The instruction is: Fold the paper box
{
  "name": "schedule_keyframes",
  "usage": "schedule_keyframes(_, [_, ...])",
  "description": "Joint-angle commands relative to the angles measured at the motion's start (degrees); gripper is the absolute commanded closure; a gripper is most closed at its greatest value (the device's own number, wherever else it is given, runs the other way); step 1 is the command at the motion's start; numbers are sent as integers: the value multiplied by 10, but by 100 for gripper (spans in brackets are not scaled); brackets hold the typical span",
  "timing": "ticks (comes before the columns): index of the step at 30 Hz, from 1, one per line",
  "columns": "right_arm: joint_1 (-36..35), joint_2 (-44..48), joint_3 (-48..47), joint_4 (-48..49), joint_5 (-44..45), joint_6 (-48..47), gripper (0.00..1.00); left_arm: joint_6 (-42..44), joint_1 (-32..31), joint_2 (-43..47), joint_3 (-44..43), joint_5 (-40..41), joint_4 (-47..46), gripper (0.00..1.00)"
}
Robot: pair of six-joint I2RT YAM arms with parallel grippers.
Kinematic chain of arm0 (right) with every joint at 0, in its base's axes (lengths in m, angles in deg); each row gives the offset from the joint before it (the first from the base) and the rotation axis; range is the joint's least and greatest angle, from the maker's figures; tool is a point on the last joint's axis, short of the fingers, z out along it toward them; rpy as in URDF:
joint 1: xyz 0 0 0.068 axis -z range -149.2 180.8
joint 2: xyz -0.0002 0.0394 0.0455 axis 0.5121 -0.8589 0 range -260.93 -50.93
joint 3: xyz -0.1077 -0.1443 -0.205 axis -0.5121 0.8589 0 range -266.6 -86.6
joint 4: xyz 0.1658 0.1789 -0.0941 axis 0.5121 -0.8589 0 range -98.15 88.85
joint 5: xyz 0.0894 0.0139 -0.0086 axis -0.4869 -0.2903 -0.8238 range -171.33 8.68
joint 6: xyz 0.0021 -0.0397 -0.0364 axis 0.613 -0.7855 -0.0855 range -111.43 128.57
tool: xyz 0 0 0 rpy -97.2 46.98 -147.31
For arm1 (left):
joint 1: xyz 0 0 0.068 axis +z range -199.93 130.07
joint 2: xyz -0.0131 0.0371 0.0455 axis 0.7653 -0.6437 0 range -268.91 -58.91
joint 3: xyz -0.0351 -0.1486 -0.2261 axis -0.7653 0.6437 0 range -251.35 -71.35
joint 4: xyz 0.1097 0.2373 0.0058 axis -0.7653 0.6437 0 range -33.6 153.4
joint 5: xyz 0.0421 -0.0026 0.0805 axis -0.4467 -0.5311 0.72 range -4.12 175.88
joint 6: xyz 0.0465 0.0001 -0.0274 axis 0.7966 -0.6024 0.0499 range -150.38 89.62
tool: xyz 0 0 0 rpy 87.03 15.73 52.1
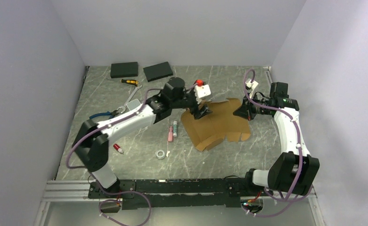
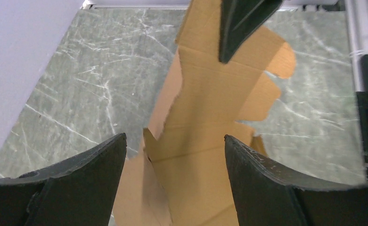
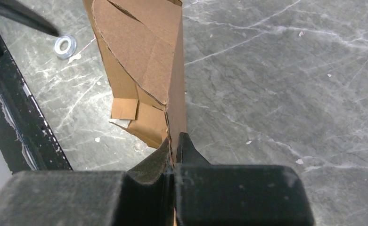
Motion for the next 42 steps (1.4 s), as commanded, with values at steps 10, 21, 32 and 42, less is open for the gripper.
schedule_keyframes(10, [-1, 14, -10, -7, -29, -17, 100, 116, -27, -126, -124, 8, 8, 48])
schedule_keyframes(21, [0, 9, -8, 7, -21, 1, 100, 97, -47, -120, -78, 125, -85, 100])
schedule_keyframes(32, [15, -17, -8, 11, -53, 26, 45, 43, -40, -56, -4, 211, -153, 100])
schedule_keyframes(42, [39, -30, 6, 34, -101, 51, 29, -24, -22, 4, 51, 213, -188, 100])
